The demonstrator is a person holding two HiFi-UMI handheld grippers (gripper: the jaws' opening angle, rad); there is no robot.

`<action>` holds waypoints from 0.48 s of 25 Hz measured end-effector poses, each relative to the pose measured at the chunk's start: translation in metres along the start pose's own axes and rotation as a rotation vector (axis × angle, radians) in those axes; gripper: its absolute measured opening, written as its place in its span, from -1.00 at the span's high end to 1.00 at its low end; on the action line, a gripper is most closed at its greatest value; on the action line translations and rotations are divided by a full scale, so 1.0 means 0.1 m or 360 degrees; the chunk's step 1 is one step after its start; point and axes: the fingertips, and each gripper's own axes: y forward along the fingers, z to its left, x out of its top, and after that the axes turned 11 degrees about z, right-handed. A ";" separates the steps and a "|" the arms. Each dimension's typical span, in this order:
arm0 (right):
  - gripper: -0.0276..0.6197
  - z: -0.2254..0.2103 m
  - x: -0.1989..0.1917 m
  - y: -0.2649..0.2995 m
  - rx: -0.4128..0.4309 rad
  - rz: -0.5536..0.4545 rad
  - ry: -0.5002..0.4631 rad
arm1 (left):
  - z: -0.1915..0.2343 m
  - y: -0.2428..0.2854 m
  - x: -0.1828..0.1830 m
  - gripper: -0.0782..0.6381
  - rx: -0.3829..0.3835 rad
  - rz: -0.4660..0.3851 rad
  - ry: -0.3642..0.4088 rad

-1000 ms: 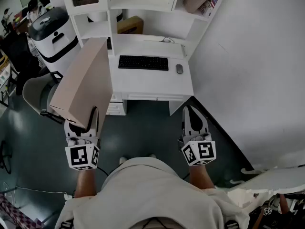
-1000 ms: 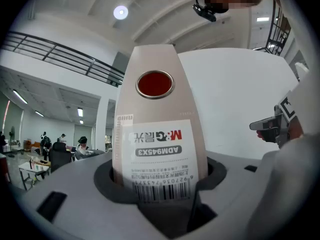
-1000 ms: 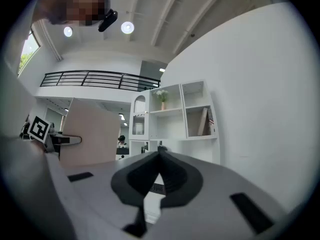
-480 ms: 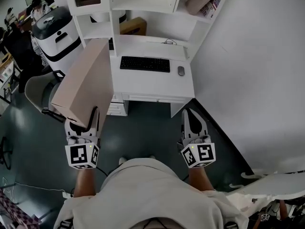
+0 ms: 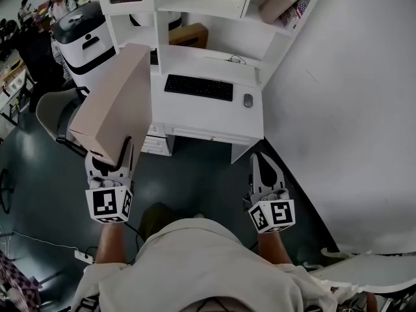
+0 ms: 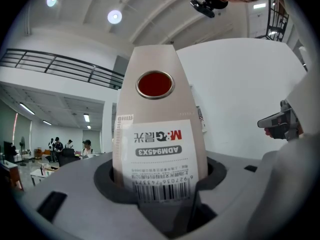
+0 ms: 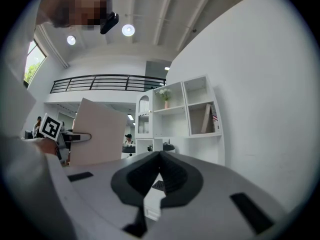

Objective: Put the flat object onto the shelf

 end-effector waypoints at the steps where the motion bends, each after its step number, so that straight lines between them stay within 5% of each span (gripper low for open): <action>1: 0.91 -0.04 0.00 0.01 0.0005 0.0005 -0.0005 | -0.03 0.01 0.01 0.00 0.0005 -0.0005 0.0002; 12: 0.91 -0.08 -0.12 0.67 -0.0037 0.0081 -0.0041 | 0.19 0.67 -0.02 0.00 -0.0031 -0.0064 -0.0020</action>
